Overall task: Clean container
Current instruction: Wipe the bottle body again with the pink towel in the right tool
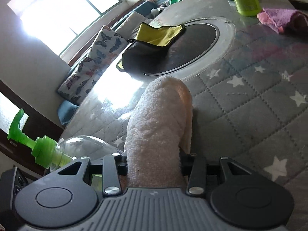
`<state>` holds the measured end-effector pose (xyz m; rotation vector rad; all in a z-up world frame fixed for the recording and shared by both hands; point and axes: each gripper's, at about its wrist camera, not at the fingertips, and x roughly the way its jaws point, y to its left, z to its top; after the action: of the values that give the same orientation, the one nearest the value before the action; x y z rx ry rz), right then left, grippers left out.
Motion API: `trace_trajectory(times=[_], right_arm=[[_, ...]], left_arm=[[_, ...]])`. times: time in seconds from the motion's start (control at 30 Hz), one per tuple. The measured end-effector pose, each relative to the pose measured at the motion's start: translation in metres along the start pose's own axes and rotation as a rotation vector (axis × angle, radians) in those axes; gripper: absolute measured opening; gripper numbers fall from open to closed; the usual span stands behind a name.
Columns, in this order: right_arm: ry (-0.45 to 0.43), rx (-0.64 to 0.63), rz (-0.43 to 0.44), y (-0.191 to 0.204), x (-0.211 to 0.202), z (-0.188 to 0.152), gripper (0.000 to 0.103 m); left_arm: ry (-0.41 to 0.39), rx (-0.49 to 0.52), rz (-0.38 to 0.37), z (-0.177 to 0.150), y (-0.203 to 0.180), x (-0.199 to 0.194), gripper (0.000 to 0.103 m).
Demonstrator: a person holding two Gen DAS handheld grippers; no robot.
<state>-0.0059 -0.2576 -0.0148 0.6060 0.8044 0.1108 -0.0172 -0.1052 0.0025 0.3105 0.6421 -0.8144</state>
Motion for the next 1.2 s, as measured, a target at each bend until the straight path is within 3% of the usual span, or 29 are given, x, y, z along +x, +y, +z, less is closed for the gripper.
trace_trajectory(times=[0.17,0.3,0.57,0.87,1.1,1.2], right_arm=[[-0.052,0.022,0.046,0.006,-0.025,0.011,0.042],[-0.101,0.029,0.191,0.022,-0.047,0.031,0.043],[-0.021,0.2,0.353,-0.001,-0.011,0.035,0.046],[-0.005,0.216,0.305,-0.013,0.002,0.026,0.044],[0.015,0.148,0.118,-0.017,0.004,0.01,0.044],[0.011,0.113,0.079,-0.017,-0.002,0.002,0.044]], left_arm=[[0.0,0.001,0.0,0.0,0.002,0.0,0.103],[0.0,0.001,0.001,0.0,0.002,0.0,0.103],[0.0,-0.001,-0.001,0.001,0.005,0.002,0.103],[0.0,0.0,0.0,0.002,0.005,0.004,0.103],[0.0,0.0,0.0,0.003,0.007,0.005,0.103],[-0.001,0.0,0.001,0.002,0.006,0.005,0.103]])
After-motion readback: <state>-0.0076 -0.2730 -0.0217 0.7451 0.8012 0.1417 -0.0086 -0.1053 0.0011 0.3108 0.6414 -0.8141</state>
